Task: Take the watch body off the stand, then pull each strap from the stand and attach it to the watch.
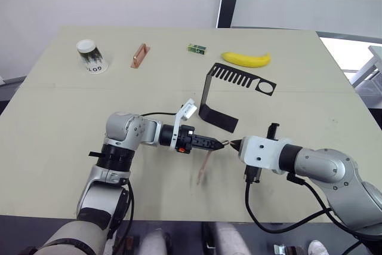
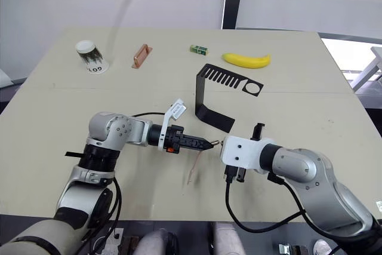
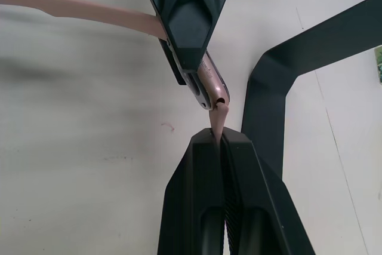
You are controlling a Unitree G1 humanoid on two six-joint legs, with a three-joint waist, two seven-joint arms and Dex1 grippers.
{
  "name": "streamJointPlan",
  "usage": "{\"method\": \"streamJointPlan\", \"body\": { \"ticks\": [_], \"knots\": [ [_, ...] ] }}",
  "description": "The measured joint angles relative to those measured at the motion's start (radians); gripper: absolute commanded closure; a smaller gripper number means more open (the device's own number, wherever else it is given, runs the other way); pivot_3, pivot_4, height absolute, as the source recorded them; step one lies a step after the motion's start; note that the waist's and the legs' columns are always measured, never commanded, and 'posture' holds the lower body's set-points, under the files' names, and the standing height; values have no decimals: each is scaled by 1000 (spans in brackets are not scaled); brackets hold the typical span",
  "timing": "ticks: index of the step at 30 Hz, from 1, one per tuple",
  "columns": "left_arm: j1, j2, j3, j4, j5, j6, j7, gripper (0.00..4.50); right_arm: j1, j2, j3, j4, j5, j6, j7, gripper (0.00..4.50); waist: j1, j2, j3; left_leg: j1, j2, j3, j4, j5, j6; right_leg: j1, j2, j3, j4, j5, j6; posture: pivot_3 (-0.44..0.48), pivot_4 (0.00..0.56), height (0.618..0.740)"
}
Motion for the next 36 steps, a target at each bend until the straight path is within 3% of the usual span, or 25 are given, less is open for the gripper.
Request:
{"method": "streamJointPlan", "body": {
  "ticks": [36],
  "knots": [
    [-1,2,-21,13,-31,-50,-9,2923,0,-17,-7,0,-7,0,0,4500,0,0,0,0,0,0,0,0,0,0,0,0,0,0,0,0,150,740]
  ]
}}
